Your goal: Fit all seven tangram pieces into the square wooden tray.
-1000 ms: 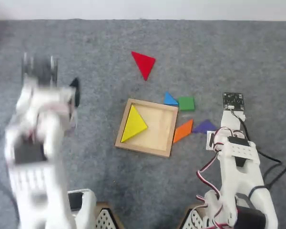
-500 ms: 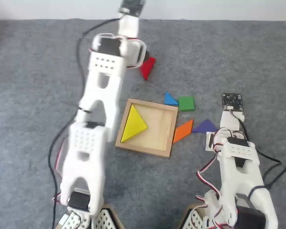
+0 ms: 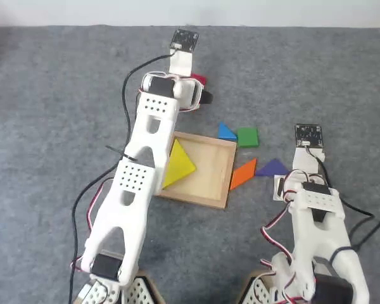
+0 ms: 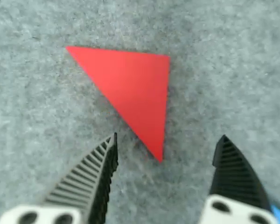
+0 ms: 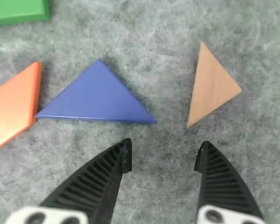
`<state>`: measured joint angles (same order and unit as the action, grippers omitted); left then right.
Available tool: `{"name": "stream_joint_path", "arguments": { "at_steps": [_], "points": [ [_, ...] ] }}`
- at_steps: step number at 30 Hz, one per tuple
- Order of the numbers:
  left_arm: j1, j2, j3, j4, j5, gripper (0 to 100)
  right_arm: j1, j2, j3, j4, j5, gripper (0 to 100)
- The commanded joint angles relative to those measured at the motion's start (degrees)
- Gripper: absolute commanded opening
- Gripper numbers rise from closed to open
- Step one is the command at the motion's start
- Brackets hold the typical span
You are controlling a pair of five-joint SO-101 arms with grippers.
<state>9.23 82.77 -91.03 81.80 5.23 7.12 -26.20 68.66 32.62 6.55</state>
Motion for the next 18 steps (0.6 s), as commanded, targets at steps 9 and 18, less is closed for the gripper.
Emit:
{"name": "stream_joint_path", "arguments": {
  "at_steps": [9,18],
  "points": [
    [-5.0,1.8,-0.1,-3.1,2.6,18,0.0,-2.2,-0.4,-0.8,0.9,23.8],
    [-14.2,1.1,-1.3,4.6,8.1,16,0.0,-2.2,-0.4,-0.9,0.9,23.8]
  ]
}}
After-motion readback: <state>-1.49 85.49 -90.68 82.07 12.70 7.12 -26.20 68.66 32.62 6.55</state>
